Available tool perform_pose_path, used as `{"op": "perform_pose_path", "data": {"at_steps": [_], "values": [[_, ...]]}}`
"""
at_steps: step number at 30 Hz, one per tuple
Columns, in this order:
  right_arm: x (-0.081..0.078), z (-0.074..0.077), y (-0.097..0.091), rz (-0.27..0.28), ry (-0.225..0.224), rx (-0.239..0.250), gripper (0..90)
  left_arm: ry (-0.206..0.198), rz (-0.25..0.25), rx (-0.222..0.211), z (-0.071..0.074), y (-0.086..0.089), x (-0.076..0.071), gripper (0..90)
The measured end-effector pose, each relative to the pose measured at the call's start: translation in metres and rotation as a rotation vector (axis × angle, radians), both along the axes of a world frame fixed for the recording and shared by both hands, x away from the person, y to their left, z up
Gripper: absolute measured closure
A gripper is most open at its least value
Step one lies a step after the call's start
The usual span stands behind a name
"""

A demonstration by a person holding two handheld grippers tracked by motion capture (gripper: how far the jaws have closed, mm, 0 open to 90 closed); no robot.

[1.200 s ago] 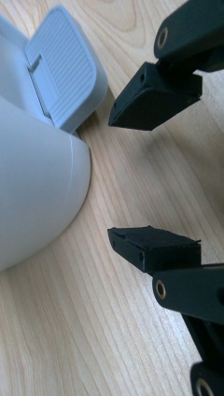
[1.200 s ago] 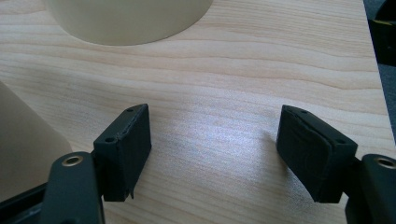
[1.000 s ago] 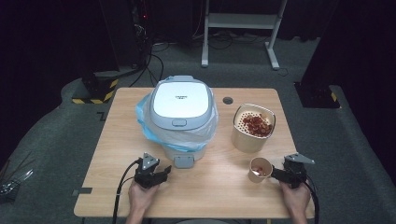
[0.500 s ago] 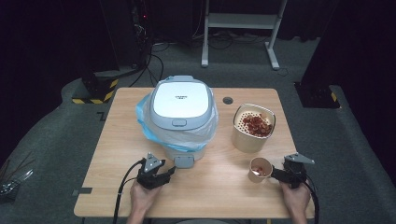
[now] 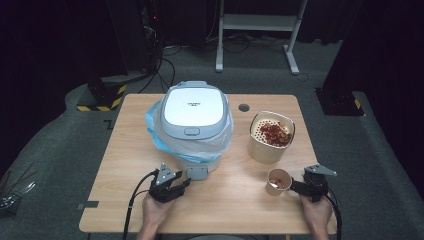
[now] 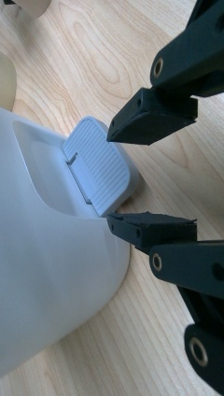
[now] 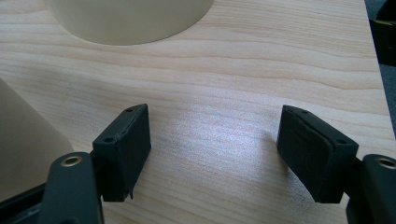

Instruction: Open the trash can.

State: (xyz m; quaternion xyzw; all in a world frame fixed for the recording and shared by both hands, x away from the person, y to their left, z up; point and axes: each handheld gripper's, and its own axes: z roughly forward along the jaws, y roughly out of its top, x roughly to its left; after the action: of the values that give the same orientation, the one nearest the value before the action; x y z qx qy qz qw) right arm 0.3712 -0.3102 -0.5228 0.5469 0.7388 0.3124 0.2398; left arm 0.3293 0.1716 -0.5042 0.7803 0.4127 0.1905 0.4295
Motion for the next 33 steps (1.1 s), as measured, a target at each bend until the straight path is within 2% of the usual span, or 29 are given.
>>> {"op": "perform_pose_path", "data": {"at_steps": [9, 13, 33], "values": [[0.000, 0.000, 0.000, 0.000, -0.001, 0.000, 26.4, -0.011, -0.031, 0.019, 0.004, -0.010, 0.005, 57.4], [0.000, 0.000, 0.000, 0.000, 0.001, 0.001, 26.3, -0.007, -0.043, 0.012, 0.003, -0.016, 0.008, 58.1], [0.000, 0.000, 0.000, 0.000, 0.001, 0.001, 26.4, -0.021, -0.060, 0.036, 0.003, -0.031, 0.020, 60.6]]}}
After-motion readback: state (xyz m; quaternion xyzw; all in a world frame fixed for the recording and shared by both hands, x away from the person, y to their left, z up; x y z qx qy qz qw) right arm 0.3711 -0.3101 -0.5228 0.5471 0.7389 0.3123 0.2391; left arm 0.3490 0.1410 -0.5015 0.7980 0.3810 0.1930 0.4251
